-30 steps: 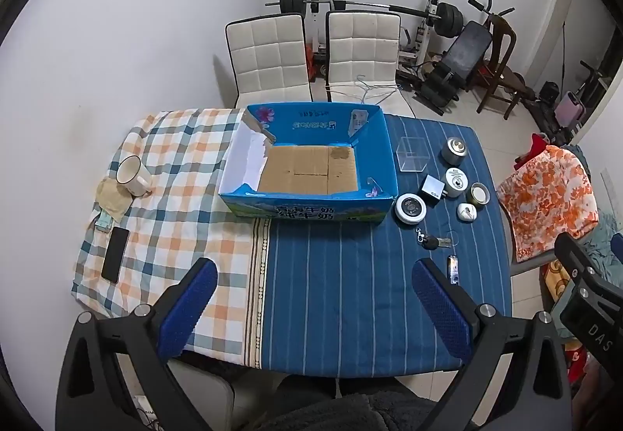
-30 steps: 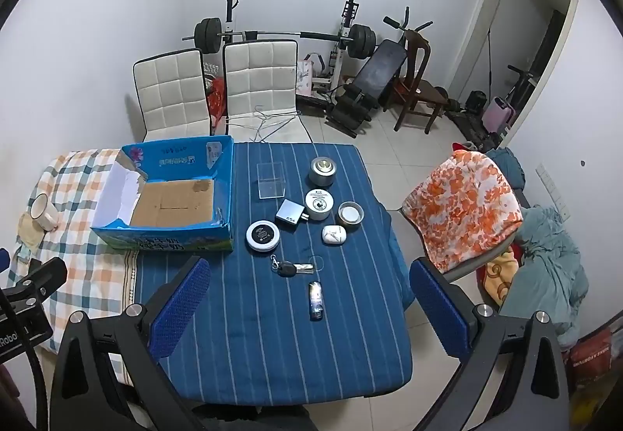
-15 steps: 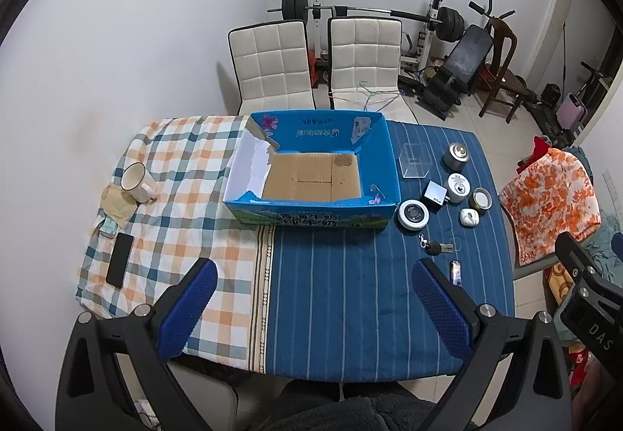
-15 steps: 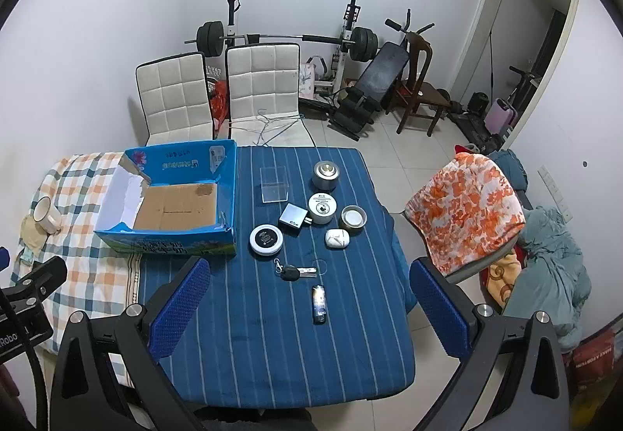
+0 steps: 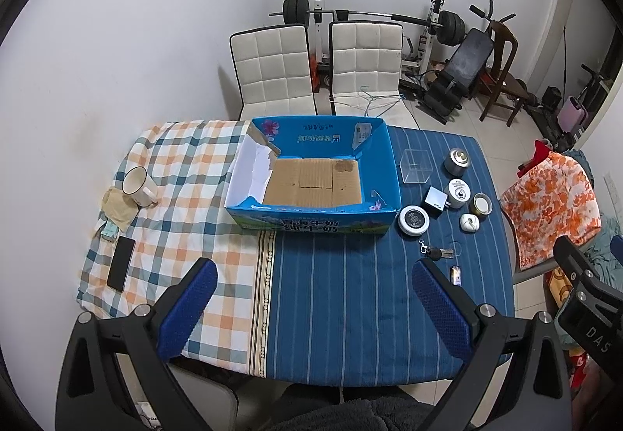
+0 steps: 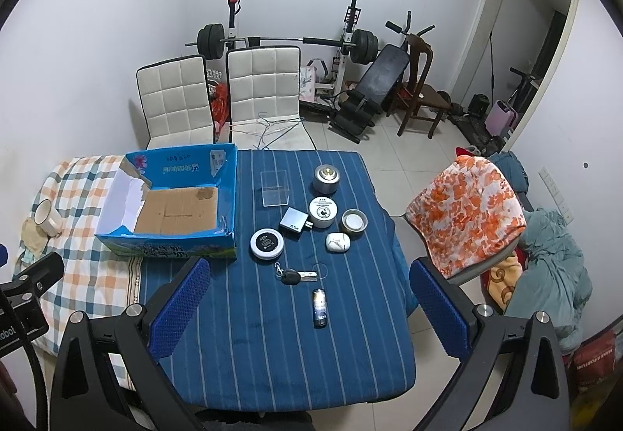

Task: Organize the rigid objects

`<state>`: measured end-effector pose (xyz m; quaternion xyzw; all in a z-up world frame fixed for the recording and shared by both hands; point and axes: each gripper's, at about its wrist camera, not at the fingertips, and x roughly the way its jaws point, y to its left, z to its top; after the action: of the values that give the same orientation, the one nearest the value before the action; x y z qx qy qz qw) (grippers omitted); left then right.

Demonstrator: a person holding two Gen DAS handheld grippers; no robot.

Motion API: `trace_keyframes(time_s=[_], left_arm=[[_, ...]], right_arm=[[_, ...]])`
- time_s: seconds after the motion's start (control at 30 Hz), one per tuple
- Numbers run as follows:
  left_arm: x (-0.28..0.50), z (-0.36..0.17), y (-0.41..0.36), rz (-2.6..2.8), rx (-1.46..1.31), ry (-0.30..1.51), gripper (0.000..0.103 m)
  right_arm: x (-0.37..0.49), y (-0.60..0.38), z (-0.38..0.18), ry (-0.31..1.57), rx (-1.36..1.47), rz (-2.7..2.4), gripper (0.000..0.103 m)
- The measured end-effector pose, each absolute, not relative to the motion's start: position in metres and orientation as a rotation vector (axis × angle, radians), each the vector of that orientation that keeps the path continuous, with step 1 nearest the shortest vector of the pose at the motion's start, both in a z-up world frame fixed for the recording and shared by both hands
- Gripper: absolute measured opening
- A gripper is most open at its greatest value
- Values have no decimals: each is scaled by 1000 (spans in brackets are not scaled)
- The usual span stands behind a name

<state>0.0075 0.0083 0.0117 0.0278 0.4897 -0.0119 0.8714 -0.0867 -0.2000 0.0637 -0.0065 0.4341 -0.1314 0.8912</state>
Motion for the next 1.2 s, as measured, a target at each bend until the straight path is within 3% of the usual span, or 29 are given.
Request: trace_keyframes(time_s=[1.2], left_arm=[[14, 7, 12, -15, 45, 1022, 103]], right_arm=[[-70, -197, 58, 898, -20, -269, 103]])
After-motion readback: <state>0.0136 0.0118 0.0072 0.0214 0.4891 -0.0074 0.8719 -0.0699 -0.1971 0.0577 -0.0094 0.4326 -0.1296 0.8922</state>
